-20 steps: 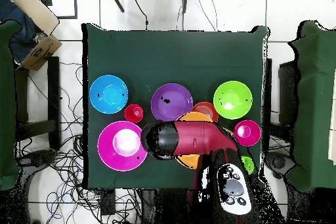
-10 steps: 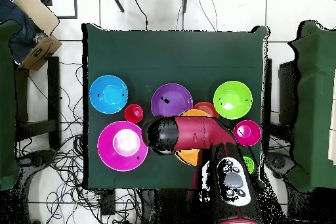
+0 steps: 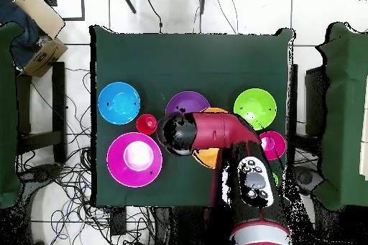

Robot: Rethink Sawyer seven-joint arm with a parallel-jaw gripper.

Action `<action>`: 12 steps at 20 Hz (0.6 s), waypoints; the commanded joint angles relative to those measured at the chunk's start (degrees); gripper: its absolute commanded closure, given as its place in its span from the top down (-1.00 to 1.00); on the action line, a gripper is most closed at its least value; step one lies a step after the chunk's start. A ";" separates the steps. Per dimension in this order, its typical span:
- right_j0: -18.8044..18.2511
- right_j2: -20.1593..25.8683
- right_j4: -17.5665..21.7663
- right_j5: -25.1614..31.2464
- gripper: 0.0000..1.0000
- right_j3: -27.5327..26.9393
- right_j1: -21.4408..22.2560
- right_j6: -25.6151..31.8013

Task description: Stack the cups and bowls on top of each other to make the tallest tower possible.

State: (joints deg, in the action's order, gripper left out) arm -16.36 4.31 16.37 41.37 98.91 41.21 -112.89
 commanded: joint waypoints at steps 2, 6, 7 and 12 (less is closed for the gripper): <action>2.35 4.59 1.04 7.71 -1.00 -9.04 -4.56 1.93; 3.38 4.10 1.34 9.05 -1.00 -10.77 -5.23 1.43; 3.64 3.98 1.35 9.27 -1.00 -11.12 -5.35 1.28; 5.60 2.63 1.65 8.42 -1.00 -11.30 -5.48 -0.85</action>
State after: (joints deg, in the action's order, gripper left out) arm -13.30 4.40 16.41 45.53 91.91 37.56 -112.89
